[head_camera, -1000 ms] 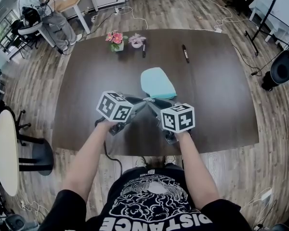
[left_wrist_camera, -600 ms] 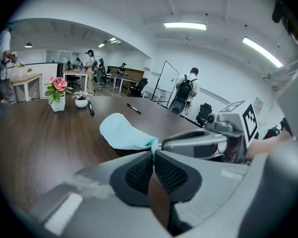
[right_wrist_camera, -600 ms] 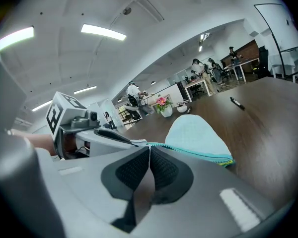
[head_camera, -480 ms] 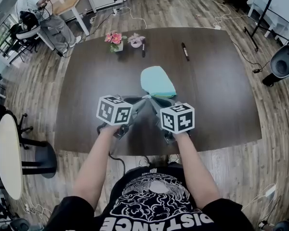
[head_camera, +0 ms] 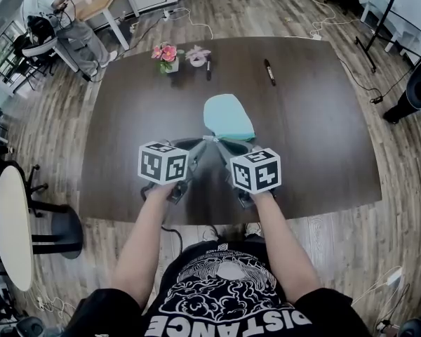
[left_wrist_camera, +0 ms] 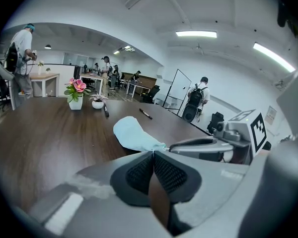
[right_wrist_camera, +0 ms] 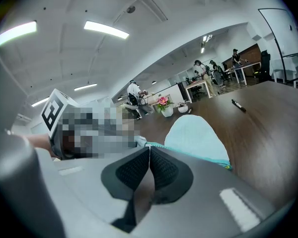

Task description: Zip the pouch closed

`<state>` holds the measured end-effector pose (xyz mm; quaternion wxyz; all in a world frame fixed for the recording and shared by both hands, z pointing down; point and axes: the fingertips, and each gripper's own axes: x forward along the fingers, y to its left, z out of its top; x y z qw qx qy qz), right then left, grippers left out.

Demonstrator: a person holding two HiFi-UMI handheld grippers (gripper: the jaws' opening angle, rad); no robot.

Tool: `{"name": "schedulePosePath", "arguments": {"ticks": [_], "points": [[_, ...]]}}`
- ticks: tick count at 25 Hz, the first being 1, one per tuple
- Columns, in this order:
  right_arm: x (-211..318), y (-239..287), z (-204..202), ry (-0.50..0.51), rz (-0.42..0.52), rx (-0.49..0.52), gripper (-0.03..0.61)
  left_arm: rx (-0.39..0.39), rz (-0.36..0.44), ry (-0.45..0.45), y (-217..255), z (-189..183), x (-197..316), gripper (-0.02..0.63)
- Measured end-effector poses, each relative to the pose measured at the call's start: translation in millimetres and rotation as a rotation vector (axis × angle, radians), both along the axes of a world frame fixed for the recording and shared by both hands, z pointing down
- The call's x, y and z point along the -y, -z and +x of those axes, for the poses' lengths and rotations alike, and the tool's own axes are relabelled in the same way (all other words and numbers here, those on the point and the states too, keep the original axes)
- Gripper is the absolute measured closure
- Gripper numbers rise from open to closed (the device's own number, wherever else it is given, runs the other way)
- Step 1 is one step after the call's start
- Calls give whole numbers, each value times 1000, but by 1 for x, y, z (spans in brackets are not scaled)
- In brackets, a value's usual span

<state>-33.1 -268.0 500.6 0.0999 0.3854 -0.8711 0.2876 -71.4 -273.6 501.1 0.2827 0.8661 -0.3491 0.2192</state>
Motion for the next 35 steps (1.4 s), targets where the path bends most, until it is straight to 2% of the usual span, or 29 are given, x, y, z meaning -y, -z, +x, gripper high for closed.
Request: {"name": "schedulePosePath", "arguments": {"ticks": [27,35], "points": [[4,-2,-1,-8,-25,37,572,-35,18,101,5,-20,6,606],[3,-5,-4,1,-24,21,572,-27,18,128,2,-27,8,606]]}}
